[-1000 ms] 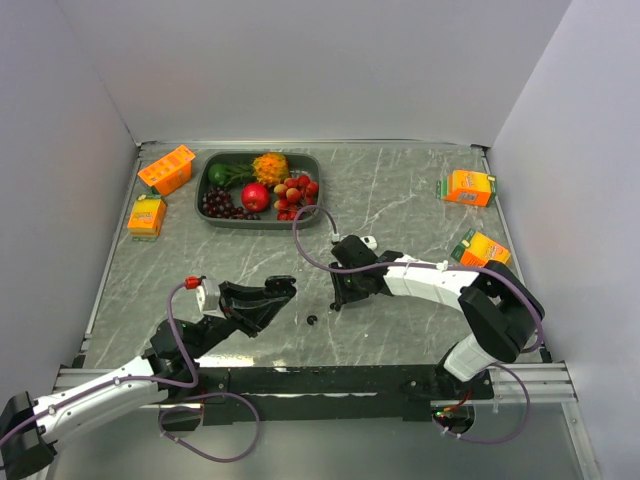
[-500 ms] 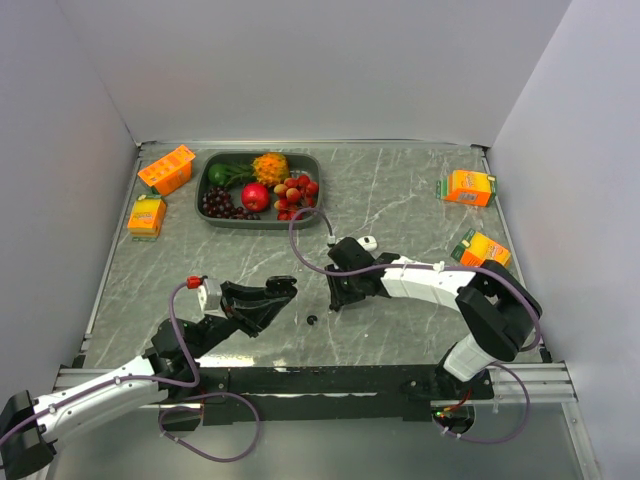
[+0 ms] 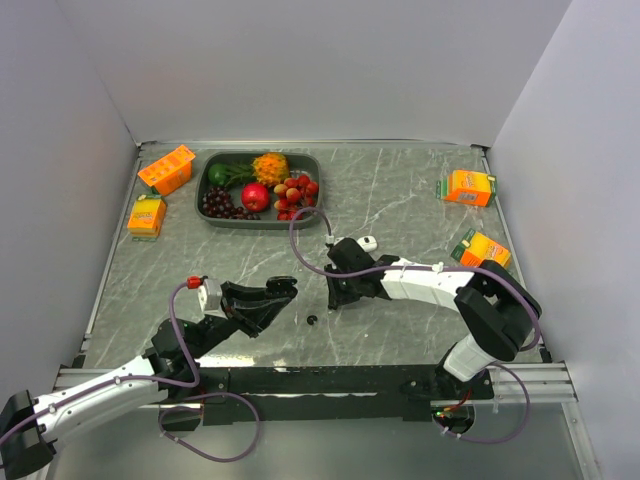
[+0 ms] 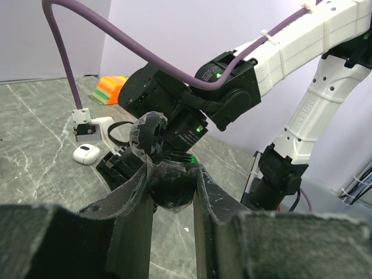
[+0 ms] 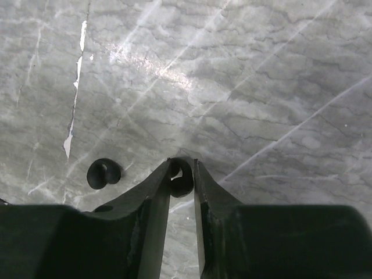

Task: Insert the wireless bluetooth earbuds into the charging case
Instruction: Pick up the earbud from the center of the board.

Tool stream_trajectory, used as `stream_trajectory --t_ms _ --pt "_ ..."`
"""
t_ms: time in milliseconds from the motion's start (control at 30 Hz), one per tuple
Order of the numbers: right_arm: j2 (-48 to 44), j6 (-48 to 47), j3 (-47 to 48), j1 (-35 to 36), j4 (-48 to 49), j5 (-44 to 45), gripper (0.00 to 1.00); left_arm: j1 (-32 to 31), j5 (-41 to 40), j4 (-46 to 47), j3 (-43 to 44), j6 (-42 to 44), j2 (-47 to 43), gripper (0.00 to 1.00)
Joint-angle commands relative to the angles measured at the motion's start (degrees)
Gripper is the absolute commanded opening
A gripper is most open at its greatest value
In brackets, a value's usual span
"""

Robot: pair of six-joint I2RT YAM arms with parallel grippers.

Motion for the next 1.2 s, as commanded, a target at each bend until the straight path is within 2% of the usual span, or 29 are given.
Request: stream_trajectory --t_ms 0,200,367,533,900,1167 --pt "1.2 0.0 -2.3 0.9 -1.2 0.3 0.27 -0.4 -0.2 2.5 0.2 0.1 0.6 0.01" --pt "0.2 0.1 -2.2 1.1 -1.3 0.3 0.17 -0.4 0.0 2.3 0.5 0.0 0.8 0.01" --pt "-2.1 0.3 -2.4 1.1 -1.8 0.3 0.00 -0.5 -0.1 2.5 0.5 0.0 1.0 0.01" --pt "-5.2 0.8 -3.0 1.0 -1.8 0.4 0.00 -0.6 -0.1 2.9 0.7 -0.1 1.5 0.01" --pt "-20.4 0.9 -4.5 1.1 -1.1 5.0 0.00 -0.7 -0.8 2.7 1.3 0.5 1.4 0.01" --pt "-37.6 -4.5 -3.9 1.7 5.9 10.1 0.00 -0.6 -0.9 3.6 2.1 1.1 2.2 0.01"
